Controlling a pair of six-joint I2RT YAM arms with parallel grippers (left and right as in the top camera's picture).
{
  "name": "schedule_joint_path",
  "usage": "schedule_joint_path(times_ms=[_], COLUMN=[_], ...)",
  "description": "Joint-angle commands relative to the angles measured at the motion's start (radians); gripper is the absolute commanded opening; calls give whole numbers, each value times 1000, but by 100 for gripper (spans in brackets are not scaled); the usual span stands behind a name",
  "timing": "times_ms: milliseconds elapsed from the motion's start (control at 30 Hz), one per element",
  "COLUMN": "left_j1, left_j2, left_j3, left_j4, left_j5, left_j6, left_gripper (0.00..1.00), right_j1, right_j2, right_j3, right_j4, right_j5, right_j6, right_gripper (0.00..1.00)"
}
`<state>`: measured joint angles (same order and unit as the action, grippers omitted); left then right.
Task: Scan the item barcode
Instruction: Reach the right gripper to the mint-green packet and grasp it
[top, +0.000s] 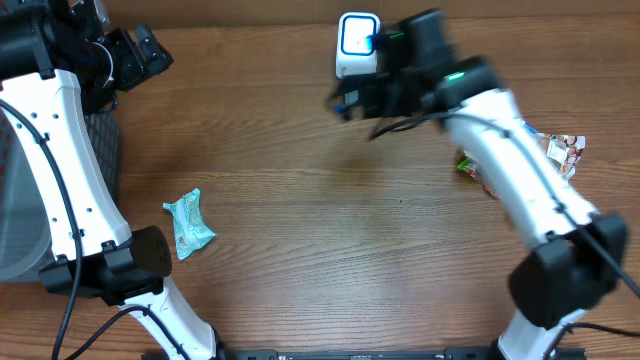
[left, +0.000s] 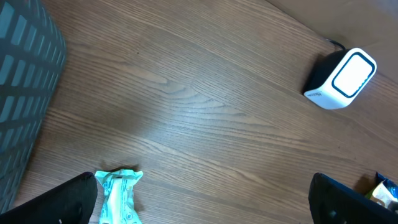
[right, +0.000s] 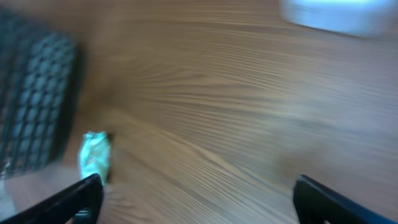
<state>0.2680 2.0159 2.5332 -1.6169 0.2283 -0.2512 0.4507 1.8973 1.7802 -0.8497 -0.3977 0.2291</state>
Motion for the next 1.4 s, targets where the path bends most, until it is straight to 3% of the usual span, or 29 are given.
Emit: schedule_joint_path(times_ms=[0,267,467,767,967,1367], left_j1=[-7,-7,-7,-7,-7,-7], left_j2=[-15,-15,-15,-15,-15,-15], left_j3=[15,15,15,15,15,15], left_j4=[0,0,0,0,0,0], left_j5=[-2,-3,-2,-2,-2,-3], left_j6=[20,20,19,20,20,20], left_gripper=[100,100,100,100,100,100], right_j1=[160,413,555,573,575,575], right_j2=[107,294,379,436,484,505], right_j3=[5,5,6,16,16,16], right_j4=[80,334,453,399,460,551], right_j5=[-24,-99,-97,-3,91,150], right_j6=[11,-24,-23,-152,-152,-185], right_gripper=[100,99,92,85,82,39])
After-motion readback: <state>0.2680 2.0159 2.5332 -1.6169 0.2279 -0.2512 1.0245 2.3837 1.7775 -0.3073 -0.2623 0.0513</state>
